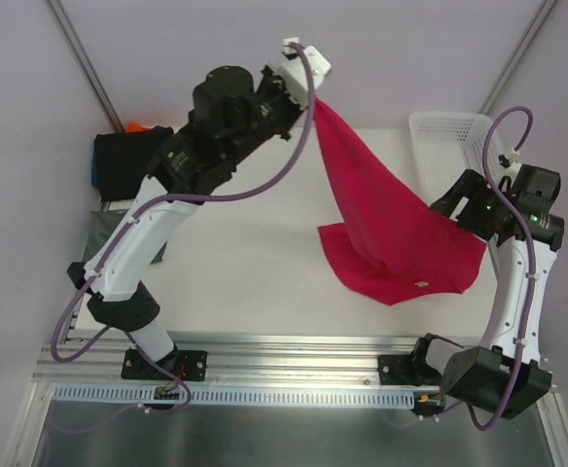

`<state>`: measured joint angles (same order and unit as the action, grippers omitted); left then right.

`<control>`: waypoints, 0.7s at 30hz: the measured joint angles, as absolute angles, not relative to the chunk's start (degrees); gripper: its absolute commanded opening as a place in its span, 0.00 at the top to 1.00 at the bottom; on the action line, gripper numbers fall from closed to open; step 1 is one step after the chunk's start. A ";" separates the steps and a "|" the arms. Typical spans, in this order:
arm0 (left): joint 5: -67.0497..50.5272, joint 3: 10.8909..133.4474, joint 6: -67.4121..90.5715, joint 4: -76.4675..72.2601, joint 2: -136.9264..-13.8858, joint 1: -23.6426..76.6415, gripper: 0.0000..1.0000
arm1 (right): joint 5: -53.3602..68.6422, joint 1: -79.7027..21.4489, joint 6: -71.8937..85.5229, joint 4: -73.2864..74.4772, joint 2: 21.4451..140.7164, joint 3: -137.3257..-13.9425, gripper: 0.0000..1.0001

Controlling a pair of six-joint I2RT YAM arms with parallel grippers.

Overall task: Fold and stack the t-shirts
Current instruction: Flatten the tshirt out

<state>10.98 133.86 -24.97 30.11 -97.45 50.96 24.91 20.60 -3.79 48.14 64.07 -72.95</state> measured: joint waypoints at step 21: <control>6.11 92.31 -17.19 37.01 -84.55 42.65 1.00 | 28.21 15.99 -0.43 46.96 69.43 -64.38 0.23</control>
<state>6.11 92.31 -17.19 37.01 -84.55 42.65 28.21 15.99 -0.43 46.96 69.43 -64.38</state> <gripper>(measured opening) 0.017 0.781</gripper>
